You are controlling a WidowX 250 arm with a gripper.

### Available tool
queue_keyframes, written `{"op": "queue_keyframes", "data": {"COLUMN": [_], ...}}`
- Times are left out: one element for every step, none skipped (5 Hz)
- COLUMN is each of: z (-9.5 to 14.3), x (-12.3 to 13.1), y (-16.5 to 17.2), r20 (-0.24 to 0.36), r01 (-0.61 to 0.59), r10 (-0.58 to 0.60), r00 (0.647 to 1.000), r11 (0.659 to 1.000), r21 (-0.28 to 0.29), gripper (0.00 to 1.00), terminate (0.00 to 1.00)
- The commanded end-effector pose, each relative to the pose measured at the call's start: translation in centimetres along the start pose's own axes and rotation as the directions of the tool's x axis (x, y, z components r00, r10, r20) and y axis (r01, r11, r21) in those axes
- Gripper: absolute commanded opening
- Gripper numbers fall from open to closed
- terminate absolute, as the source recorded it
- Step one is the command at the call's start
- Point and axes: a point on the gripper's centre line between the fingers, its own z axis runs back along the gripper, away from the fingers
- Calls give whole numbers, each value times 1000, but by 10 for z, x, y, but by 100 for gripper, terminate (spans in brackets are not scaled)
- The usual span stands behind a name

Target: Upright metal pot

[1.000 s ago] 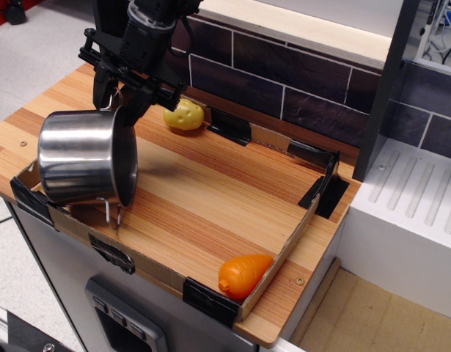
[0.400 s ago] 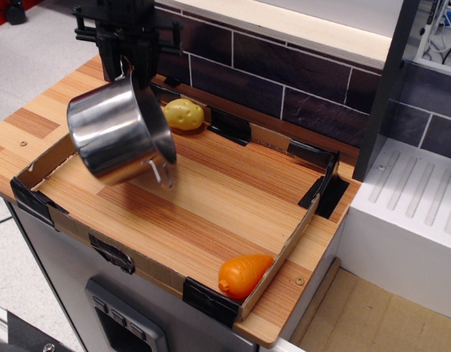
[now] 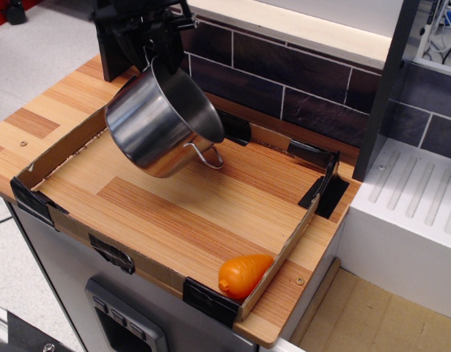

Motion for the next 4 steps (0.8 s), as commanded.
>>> {"op": "queue_keyframes", "data": {"z": [8, -2, -12, -22], "x": [2, -3, -10, -17], "y": [11, 15, 16, 10], "r20": [127, 124, 103, 85], "r01": [16, 33, 62, 78], "r10": [1, -21, -52, -71], "r00": [992, 992, 993, 994], "r11": [991, 995, 994, 994], "r21": [-130, -99, -93, -81], "gripper": [0, 0, 0, 0], "terminate": [0, 0, 0, 0]}}
